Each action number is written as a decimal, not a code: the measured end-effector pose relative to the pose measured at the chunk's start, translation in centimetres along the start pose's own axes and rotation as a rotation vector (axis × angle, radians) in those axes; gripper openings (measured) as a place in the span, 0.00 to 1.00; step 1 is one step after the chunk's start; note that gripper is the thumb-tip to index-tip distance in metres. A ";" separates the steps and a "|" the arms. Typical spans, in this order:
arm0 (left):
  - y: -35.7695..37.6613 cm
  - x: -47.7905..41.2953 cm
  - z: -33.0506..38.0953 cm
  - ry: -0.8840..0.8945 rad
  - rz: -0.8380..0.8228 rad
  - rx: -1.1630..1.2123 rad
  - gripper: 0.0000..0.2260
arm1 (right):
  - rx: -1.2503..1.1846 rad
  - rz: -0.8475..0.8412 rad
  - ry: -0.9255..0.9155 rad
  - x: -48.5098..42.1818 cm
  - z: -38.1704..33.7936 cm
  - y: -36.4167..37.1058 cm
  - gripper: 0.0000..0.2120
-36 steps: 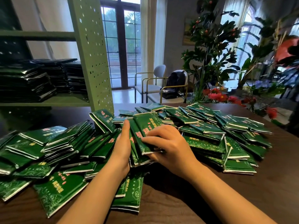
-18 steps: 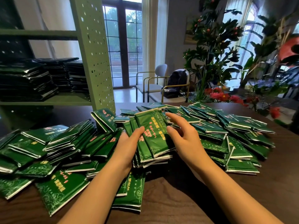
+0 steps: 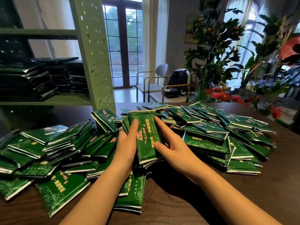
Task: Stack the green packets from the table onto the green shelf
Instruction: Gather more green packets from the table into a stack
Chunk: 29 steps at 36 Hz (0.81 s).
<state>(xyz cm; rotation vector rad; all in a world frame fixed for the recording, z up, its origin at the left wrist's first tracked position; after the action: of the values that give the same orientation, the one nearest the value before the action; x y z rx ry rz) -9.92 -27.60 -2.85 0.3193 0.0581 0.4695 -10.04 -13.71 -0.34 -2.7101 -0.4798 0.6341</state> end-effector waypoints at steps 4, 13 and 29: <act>0.9 0.8 0.6 -0.012 -0.107 -0.046 0.49 | 0.040 -0.031 -0.042 0.0 -0.1 0.2 0.33; 1.0 0.7 0.1 -0.044 -0.113 -0.082 0.16 | 0.078 -0.008 -0.066 -0.4 -0.5 -1.8 0.24; 1.0 1.0 0.4 -0.076 -0.119 -0.033 0.15 | 1.175 0.132 0.291 -0.8 3.6 -12.1 0.31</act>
<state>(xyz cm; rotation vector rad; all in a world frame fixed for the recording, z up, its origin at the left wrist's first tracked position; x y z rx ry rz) -9.43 -26.45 -2.16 0.2991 -0.0046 0.3400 -15.39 -2.35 1.42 -1.6528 0.1467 0.3501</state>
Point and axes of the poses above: each hand's wrist, its own x-axis away from the middle knuckle, its own y-axis out of the palm, z = x × y, the point moved 8 cm from there along -x, towards the middle knuckle, and after that the axes turned 6 degrees about z, right-handed, at the moved point
